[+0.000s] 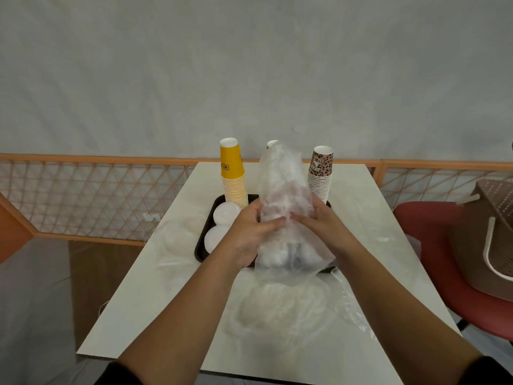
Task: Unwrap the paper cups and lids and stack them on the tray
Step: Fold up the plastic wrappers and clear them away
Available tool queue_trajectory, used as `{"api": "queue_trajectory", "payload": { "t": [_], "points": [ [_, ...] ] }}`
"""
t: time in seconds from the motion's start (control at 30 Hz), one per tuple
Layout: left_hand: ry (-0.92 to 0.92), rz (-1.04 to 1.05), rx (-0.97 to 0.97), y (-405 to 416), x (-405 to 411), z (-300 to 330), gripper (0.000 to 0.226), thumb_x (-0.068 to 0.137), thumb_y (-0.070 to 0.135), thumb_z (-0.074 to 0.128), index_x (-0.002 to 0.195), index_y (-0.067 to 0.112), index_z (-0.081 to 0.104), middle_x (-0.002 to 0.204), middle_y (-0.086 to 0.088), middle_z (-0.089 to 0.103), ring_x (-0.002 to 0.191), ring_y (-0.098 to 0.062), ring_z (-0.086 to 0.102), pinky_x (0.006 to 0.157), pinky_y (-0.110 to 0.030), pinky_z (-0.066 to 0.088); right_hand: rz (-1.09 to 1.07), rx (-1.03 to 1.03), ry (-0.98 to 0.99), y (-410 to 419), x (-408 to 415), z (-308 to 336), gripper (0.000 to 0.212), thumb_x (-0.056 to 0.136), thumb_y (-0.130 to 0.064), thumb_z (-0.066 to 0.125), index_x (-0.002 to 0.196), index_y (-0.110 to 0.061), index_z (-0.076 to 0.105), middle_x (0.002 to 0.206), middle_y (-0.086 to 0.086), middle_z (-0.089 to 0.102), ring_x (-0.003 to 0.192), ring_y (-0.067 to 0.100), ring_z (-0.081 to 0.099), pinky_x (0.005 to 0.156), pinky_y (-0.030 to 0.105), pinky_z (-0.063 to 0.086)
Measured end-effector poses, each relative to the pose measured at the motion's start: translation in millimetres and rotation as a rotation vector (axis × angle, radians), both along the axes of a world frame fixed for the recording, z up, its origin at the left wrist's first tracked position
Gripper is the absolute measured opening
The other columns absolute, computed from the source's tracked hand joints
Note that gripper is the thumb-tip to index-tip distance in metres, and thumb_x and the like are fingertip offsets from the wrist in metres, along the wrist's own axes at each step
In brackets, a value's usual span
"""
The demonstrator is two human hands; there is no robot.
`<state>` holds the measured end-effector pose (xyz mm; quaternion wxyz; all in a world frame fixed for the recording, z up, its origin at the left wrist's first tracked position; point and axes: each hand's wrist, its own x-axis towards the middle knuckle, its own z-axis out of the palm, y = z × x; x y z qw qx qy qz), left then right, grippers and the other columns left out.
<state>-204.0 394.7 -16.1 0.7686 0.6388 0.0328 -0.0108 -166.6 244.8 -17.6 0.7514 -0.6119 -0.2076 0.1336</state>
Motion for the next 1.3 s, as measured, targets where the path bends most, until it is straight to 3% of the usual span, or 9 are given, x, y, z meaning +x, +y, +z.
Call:
{"api": "queue_trajectory", "payload": {
  "t": [0.2, 0.27, 0.4, 0.5, 0.6, 0.7, 0.83, 0.93, 1.3],
  "points": [
    [-0.035, 0.016, -0.201, -8, 1, 14, 0.027, 0.078, -0.002, 0.062, 0.066, 0.018, 0.075, 0.074, -0.001, 0.070, 0.074, -0.022, 0.064, 0.071, -0.031, 0.053, 0.078, 0.157, 0.162, -5, 0, 3, 0.030, 0.089, 0.002, 0.046, 0.082, -0.011, 0.073, 0.075, 0.000, 0.073, 0.069, 0.012, 0.069, 0.059, 0.021, 0.054],
    [-0.027, 0.044, -0.250, -8, 4, 19, 0.025, 0.082, -0.003, 0.055, 0.070, 0.013, 0.072, 0.080, -0.005, 0.068, 0.079, -0.027, 0.062, 0.074, -0.033, 0.052, 0.114, 0.150, 0.202, -10, 4, 5, 0.025, 0.086, -0.011, 0.052, 0.081, -0.015, 0.076, 0.084, 0.002, 0.073, 0.078, 0.016, 0.069, 0.065, 0.025, 0.056],
    [-0.166, 0.116, -0.028, -3, 10, 26, 0.034, 0.064, -0.019, 0.048, 0.064, 0.011, 0.063, 0.095, 0.004, 0.062, 0.104, -0.026, 0.056, 0.087, -0.037, 0.049, 0.204, 0.199, 0.389, -22, 13, 12, 0.038, 0.090, -0.043, 0.041, 0.112, -0.021, 0.063, 0.106, 0.004, 0.071, 0.088, 0.019, 0.070, 0.066, 0.032, 0.058],
    [-0.323, 0.030, 0.209, -1, 9, 31, 0.037, 0.057, -0.008, 0.056, 0.045, 0.026, 0.063, 0.095, 0.018, 0.061, 0.111, -0.020, 0.053, 0.095, -0.036, 0.046, 0.317, -0.023, 0.246, -24, 7, 19, 0.016, 0.089, -0.024, 0.059, 0.104, -0.023, 0.065, 0.097, -0.002, 0.072, 0.086, 0.013, 0.069, 0.069, 0.029, 0.056],
    [-0.398, -0.021, 0.504, 4, 13, 30, 0.053, 0.069, -0.011, 0.053, 0.063, 0.038, 0.069, 0.107, 0.012, 0.058, 0.108, -0.008, 0.051, 0.101, -0.034, 0.042, 0.165, -0.211, 0.075, -23, 10, 8, 0.031, 0.068, -0.011, 0.068, 0.098, -0.017, 0.069, 0.091, 0.000, 0.072, 0.086, 0.018, 0.067, 0.077, 0.035, 0.054],
    [-0.418, 0.314, 0.373, -1, 7, 30, 0.039, 0.078, 0.006, 0.043, 0.097, 0.033, 0.063, 0.122, 0.002, 0.055, 0.110, -0.010, 0.051, 0.094, -0.026, 0.040, -0.243, -0.302, -0.090, -20, 16, 1, 0.031, 0.076, -0.017, 0.072, 0.106, -0.015, 0.065, 0.102, 0.004, 0.071, 0.095, 0.023, 0.066, 0.087, 0.045, 0.054],
    [-0.492, 0.506, 0.321, -33, -3, 15, 0.048, 0.080, 0.046, 0.049, 0.125, 0.049, 0.032, 0.136, 0.026, 0.030, 0.129, -0.001, 0.031, 0.104, -0.023, 0.031, -0.546, -0.395, -0.437, -12, 14, -1, 0.016, 0.084, -0.008, 0.067, 0.098, -0.007, 0.060, 0.104, -0.012, 0.058, 0.093, -0.007, 0.054, 0.082, 0.008, 0.040],
    [-0.375, 0.417, 0.383, -59, -3, 5, 0.066, 0.087, 0.052, 0.052, 0.138, 0.049, 0.010, 0.155, 0.008, 0.006, 0.142, -0.006, 0.011, 0.106, -0.013, 0.025, -0.584, -0.373, -0.545, -2, 5, 1, 0.012, 0.084, -0.008, 0.067, 0.094, -0.006, 0.061, 0.110, -0.006, 0.058, 0.098, -0.010, 0.052, 0.080, 0.002, 0.037],
    [-0.153, 0.375, -0.125, -51, 15, 11, 0.033, 0.097, 0.045, 0.040, 0.127, 0.032, 0.045, 0.120, 0.005, 0.059, 0.104, -0.011, 0.060, 0.093, -0.038, 0.051, -0.259, 0.139, 0.110, 14, -23, 9, 0.020, 0.096, -0.023, 0.048, 0.107, -0.018, 0.063, 0.107, 0.002, 0.071, 0.101, 0.015, 0.067, 0.088, 0.029, 0.054]
  ]
}}
